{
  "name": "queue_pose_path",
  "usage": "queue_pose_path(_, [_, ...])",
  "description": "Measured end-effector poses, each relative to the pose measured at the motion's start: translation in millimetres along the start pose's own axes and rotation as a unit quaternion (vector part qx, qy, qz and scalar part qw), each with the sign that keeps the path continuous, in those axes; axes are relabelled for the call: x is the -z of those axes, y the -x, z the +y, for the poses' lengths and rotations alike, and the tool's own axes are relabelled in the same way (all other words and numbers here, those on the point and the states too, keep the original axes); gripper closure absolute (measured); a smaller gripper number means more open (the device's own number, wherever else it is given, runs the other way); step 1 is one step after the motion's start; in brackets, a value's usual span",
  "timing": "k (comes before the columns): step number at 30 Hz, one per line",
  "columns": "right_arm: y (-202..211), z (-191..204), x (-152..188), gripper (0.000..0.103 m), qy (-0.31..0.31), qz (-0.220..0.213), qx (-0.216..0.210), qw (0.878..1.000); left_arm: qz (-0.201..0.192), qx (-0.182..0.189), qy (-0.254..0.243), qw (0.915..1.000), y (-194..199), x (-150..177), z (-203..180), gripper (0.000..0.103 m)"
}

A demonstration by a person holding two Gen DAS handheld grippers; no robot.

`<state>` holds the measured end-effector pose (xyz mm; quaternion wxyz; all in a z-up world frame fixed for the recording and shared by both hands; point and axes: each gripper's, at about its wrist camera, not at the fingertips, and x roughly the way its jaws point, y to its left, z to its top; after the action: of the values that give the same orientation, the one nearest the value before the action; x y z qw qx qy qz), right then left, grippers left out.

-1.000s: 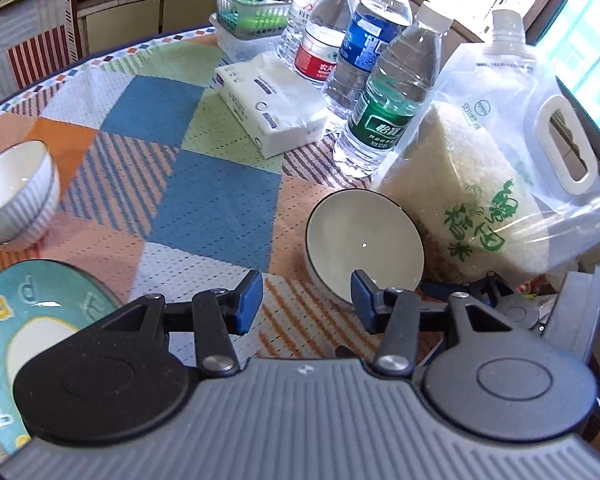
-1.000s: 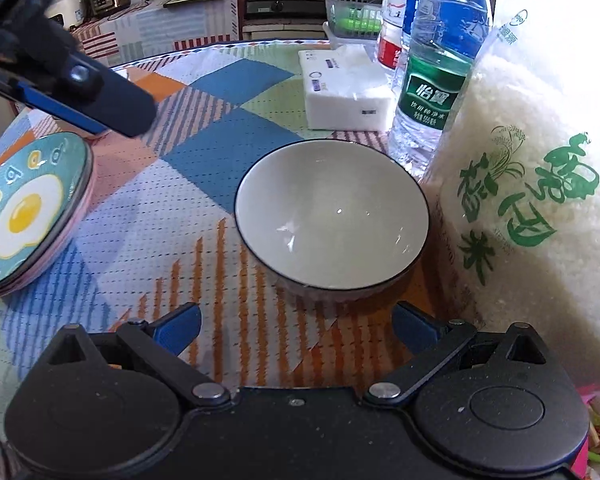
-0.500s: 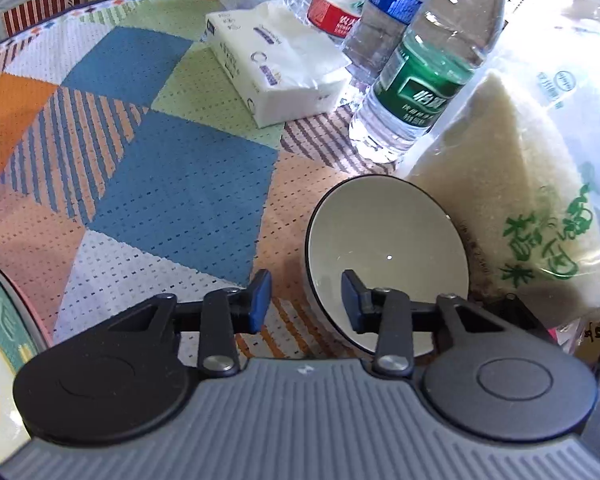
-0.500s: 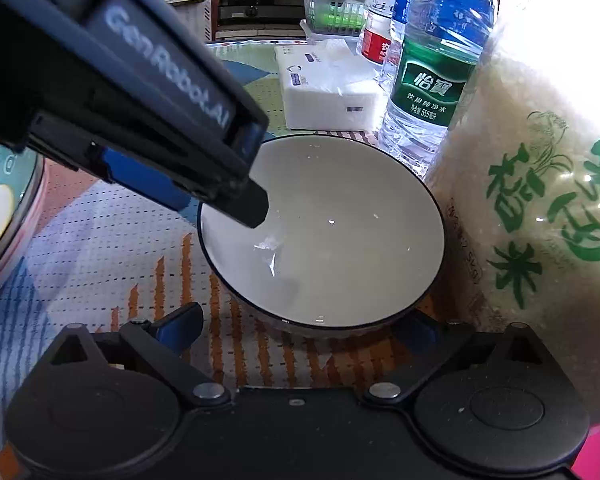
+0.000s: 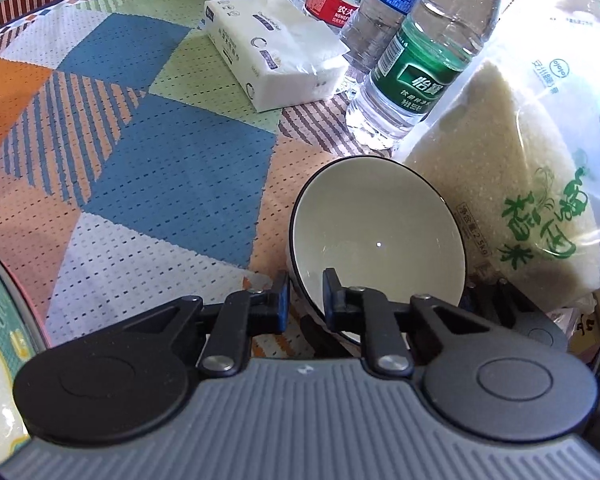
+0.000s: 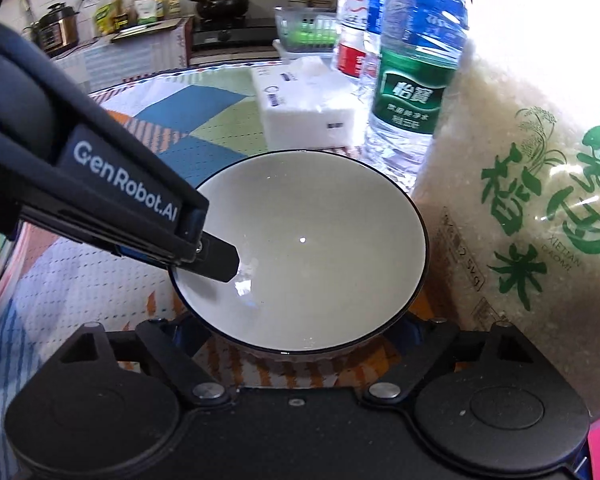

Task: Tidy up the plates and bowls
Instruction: 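Lift the bowl with the left gripper and carry it over the bowl stack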

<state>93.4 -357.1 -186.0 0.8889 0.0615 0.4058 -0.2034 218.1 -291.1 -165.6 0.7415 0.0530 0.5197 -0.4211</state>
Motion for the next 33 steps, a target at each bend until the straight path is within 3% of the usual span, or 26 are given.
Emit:
queue_pose_path(12, [50, 28, -18, 0.012, 0.041, -0.017, -0.029, 0.999, -0.019, -0.031, -0.010, 0.9993, 72, 9, -4, 0.087])
queue_pose_path(20, [92, 55, -31, 0.012, 0.082, -0.038, -0.041, 0.995, -0.034, -0.041, 0.010, 0.9985, 127, 16, 5, 0.087])
queue_pose_path(33, [127, 103, -52, 0.012, 0.127, -0.067, -0.077, 0.987, -0.055, -0.086, 0.012, 0.9947, 194, 21, 26, 0.087])
